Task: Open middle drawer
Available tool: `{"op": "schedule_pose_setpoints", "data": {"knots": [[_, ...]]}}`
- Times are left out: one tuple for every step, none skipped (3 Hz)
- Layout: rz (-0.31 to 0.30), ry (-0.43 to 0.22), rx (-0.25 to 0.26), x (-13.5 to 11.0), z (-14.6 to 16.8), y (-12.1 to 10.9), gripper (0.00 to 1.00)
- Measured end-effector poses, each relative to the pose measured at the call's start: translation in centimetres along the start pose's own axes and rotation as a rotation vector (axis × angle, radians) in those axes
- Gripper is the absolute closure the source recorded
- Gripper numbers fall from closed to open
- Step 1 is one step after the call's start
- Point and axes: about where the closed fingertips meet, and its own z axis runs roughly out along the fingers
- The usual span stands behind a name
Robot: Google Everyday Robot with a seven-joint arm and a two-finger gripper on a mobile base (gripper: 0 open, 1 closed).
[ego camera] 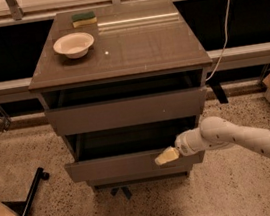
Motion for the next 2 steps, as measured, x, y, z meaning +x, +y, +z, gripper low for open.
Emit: {"op": "schedule_pose_setpoints", "data": {"knots": [[0.045,0.036,-0.007,2.5,-1.2,1.5,0.0],[0.073,0.054,-0.014,3.6,-1.6,2.0,0.1]]}}
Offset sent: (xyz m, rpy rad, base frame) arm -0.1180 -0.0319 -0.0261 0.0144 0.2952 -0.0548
